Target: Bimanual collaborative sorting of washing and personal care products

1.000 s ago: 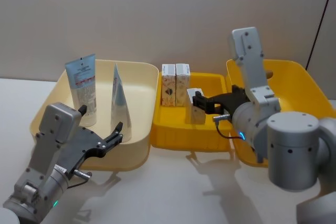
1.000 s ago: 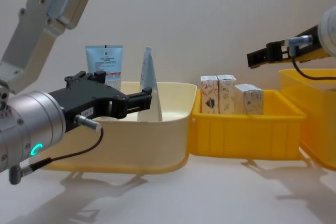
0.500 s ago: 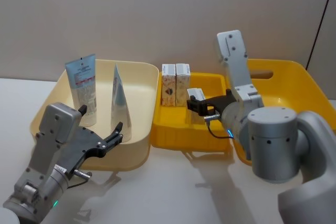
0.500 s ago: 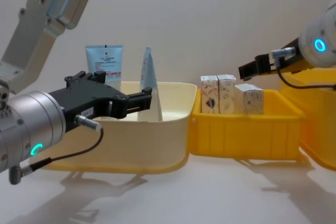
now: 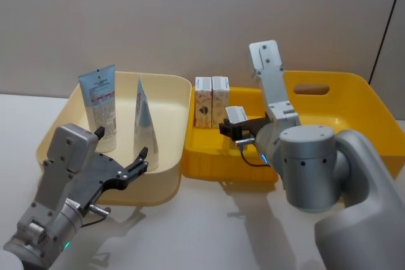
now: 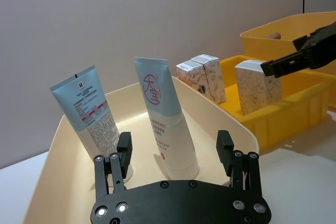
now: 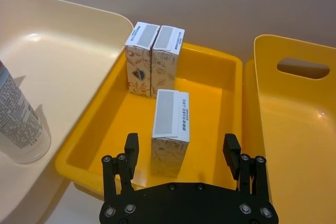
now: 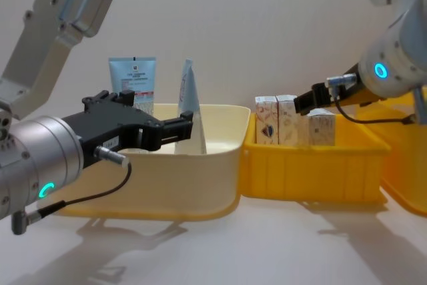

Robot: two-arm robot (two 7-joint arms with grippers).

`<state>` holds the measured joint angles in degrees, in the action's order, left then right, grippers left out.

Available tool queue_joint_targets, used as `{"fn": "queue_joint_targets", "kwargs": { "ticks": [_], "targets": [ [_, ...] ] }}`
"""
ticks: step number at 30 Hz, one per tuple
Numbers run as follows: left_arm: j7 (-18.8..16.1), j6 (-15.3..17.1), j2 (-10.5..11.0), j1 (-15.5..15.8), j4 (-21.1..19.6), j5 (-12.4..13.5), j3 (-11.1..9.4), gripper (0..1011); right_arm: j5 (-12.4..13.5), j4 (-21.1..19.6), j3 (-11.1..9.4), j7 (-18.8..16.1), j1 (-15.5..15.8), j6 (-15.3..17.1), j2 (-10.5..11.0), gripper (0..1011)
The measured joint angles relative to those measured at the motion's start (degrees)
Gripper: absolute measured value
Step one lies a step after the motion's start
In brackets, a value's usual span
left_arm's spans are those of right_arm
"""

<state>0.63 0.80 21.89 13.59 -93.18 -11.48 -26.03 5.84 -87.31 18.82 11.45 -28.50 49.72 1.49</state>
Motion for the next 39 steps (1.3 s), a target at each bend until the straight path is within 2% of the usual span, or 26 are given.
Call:
{"fn": "queue_joint_targets", "kwargs": {
  "ticks": [20, 39],
  "targets": [
    [0.0, 0.0, 0.0, 0.0, 0.0, 0.0, 0.0, 1003, -1.2, 8.0, 0.1, 0.1, -3.2, -2.0, -2.2, 1001],
    [0.0, 0.0, 0.0, 0.0, 0.0, 0.0, 0.0, 1003, -1.8, 11.0, 0.0, -0.3, -4.6, -3.1, -3.0, 1001]
  ]
}}
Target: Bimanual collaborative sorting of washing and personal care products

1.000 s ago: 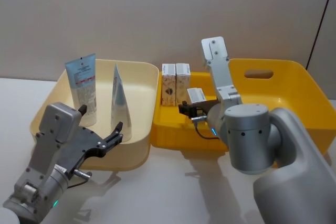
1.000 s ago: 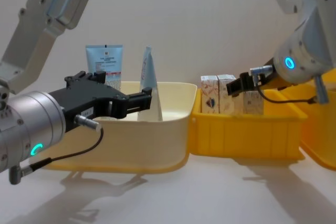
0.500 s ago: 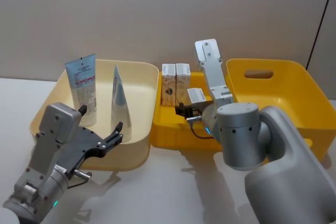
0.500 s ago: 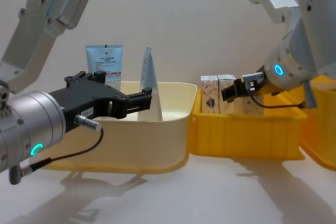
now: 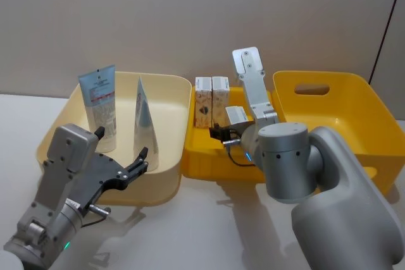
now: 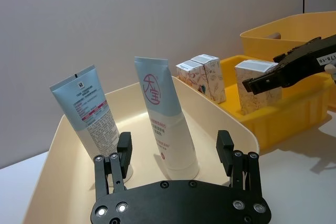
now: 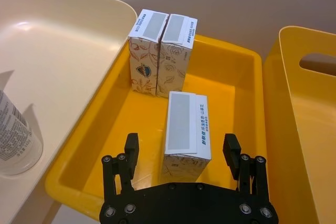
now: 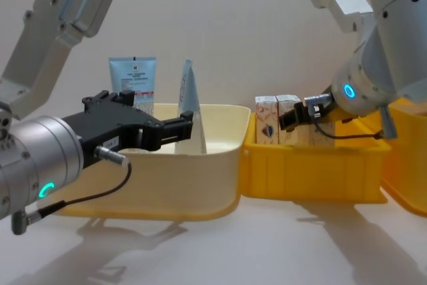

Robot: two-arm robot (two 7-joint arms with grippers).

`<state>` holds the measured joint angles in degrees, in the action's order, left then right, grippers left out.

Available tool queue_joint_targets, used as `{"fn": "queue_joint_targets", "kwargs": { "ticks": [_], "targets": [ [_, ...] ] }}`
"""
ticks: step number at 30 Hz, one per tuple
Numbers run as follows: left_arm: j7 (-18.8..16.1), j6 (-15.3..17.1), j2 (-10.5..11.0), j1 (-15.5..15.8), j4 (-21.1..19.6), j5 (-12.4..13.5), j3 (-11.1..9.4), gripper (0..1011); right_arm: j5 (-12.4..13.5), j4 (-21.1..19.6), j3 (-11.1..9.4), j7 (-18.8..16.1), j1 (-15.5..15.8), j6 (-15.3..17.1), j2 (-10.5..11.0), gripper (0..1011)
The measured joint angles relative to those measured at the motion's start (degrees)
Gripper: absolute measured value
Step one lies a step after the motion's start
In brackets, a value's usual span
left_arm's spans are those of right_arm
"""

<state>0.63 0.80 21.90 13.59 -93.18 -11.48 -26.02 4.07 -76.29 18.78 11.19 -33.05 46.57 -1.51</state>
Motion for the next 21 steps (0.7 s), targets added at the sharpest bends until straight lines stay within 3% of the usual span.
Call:
{"fn": "queue_joint_targets", "kwargs": {
  "ticks": [21],
  "targets": [
    [0.0, 0.0, 0.0, 0.0, 0.0, 0.0, 0.0, 1003, -0.7, 3.0, 0.0, -0.5, 0.3, -2.8, -0.3, 1001]
  ]
}}
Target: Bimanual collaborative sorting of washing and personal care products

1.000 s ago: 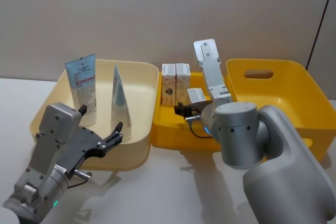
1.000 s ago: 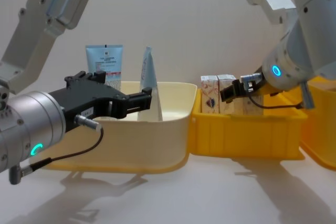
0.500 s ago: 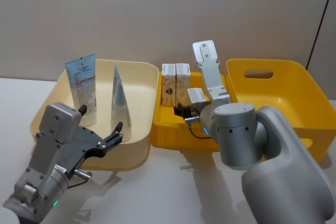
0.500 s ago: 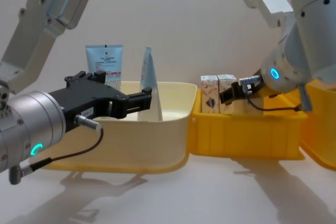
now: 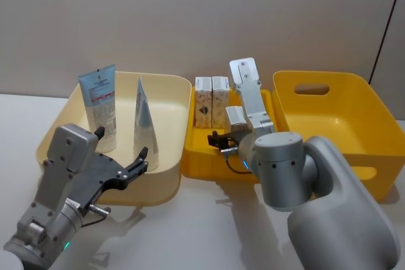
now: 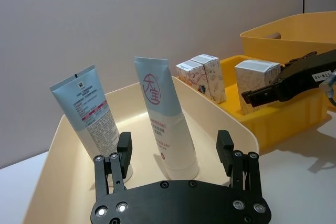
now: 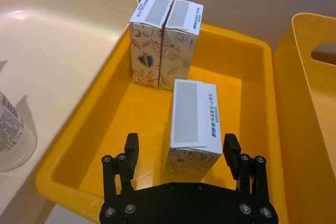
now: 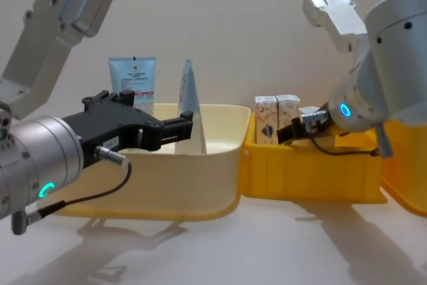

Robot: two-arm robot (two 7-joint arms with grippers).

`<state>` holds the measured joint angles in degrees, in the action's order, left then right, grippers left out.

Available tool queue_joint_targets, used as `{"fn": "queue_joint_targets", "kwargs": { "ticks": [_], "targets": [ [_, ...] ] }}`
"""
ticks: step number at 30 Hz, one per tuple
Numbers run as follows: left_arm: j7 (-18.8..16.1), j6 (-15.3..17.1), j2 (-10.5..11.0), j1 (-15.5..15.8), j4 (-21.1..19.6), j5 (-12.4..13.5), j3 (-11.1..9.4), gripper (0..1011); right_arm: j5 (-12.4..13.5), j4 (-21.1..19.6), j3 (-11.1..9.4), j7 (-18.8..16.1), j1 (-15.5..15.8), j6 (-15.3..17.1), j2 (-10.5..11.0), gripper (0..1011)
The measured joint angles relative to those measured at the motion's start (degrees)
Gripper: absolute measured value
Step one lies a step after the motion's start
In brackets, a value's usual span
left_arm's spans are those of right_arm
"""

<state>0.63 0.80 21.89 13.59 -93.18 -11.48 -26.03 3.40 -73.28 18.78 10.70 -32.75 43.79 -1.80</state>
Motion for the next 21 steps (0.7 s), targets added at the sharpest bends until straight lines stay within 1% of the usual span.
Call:
{"fn": "queue_joint_targets", "kwargs": {
  "ticks": [4, 5, 7, 10, 11, 12, 14, 15, 16, 18, 19, 20, 21],
  "targets": [
    [0.0, 0.0, 0.0, 0.0, 0.0, 0.0, 0.0, 1003, -0.1, 0.4, 0.0, 0.0, 0.0, -0.4, -0.1, 1001],
    [0.0, 0.0, 0.0, 0.0, 0.0, 0.0, 0.0, 1003, -0.1, 0.5, 0.0, 0.0, 0.0, -0.4, -0.1, 966],
    [0.0, 0.0, 0.0, 0.0, 0.0, 0.0, 0.0, 1003, -0.1, 0.6, 0.0, 0.0, 0.0, -0.5, -0.1, 945],
    [0.0, 0.0, 0.0, 0.0, 0.0, 0.0, 0.0, 1004, -0.1, 0.8, -0.1, -0.1, 0.1, -0.7, -0.2, 885],
    [0.0, 0.0, 0.0, 0.0, 0.0, 0.0, 0.0, 1003, -0.2, 0.8, -0.1, -0.1, 0.1, -0.7, -0.2, 835],
    [0.0, 0.0, 0.0, 0.0, 0.0, 0.0, 0.0, 1003, -0.2, 0.9, -0.1, -0.1, 0.1, -0.8, -0.2, 835],
    [0.0, 0.0, 0.0, 0.0, 0.0, 0.0, 0.0, 1003, -0.2, 1.0, -0.1, -0.1, 0.1, -0.9, -0.2, 758],
    [0.0, 0.0, 0.0, 0.0, 0.0, 0.0, 0.0, 1003, -0.2, 1.0, -0.1, -0.1, 0.1, -0.9, -0.2, 740],
    [0.0, 0.0, 0.0, 0.0, 0.0, 0.0, 0.0, 1003, -0.2, 1.0, -0.1, -0.1, 0.1, -0.9, -0.2, 681],
    [0.0, 0.0, 0.0, 0.0, 0.0, 0.0, 0.0, 1003, -0.2, 1.1, -0.1, -0.1, 0.1, -0.9, -0.2, 643],
    [0.0, 0.0, 0.0, 0.0, 0.0, 0.0, 0.0, 1004, -0.2, 1.1, -0.1, -0.1, 0.1, -0.9, -0.2, 588],
    [0.0, 0.0, 0.0, 0.0, 0.0, 0.0, 0.0, 1004, -0.2, 1.1, -0.1, -0.1, 0.1, -0.9, -0.2, 588],
    [0.0, 0.0, 0.0, 0.0, 0.0, 0.0, 0.0, 1003, -0.2, 1.1, -0.1, -0.1, 0.1, -1.0, -0.2, 542]
  ]
}}
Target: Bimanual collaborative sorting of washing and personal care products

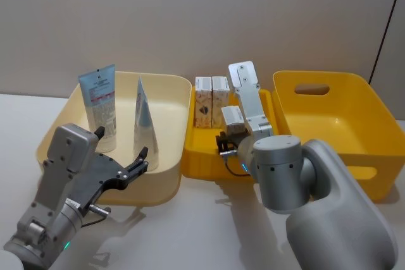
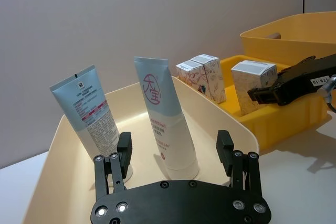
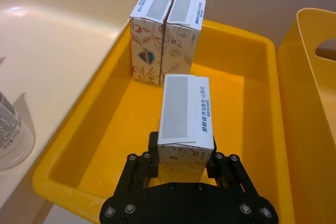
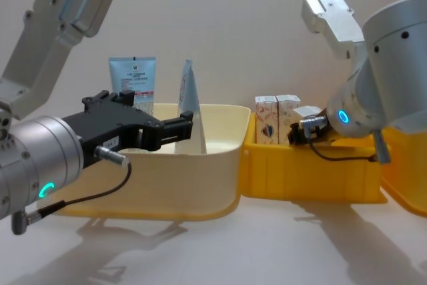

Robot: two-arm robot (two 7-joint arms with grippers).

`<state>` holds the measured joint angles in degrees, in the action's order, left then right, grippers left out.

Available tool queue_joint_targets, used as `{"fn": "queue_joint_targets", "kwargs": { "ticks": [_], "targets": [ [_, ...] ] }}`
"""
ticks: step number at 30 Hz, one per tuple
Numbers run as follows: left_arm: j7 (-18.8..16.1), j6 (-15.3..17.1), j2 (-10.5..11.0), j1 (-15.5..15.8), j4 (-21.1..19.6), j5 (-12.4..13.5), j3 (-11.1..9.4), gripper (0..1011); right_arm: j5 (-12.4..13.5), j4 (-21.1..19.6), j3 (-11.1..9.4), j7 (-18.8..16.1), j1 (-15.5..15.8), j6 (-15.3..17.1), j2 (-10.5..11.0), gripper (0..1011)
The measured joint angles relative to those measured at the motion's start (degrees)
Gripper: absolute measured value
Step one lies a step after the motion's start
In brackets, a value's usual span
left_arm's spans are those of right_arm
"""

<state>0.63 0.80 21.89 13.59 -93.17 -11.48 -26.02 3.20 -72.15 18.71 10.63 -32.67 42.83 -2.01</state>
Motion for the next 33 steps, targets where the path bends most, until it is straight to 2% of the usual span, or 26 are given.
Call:
{"fn": "queue_joint_targets", "kwargs": {
  "ticks": [4, 21, 33],
  "targets": [
    [0.0, 0.0, 0.0, 0.0, 0.0, 0.0, 0.0, 1003, 0.0, 0.1, 0.0, 0.0, 0.0, -0.1, 0.0, 444],
    [0.0, 0.0, 0.0, 0.0, 0.0, 0.0, 0.0, 1004, -0.1, -0.2, 0.1, -0.4, 0.1, -0.5, 0.0, 444],
    [0.0, 0.0, 0.0, 0.0, 0.0, 0.0, 0.0, 1003, 0.7, -5.3, -0.1, -3.6, 0.5, -4.4, 0.9, 444]
  ]
}}
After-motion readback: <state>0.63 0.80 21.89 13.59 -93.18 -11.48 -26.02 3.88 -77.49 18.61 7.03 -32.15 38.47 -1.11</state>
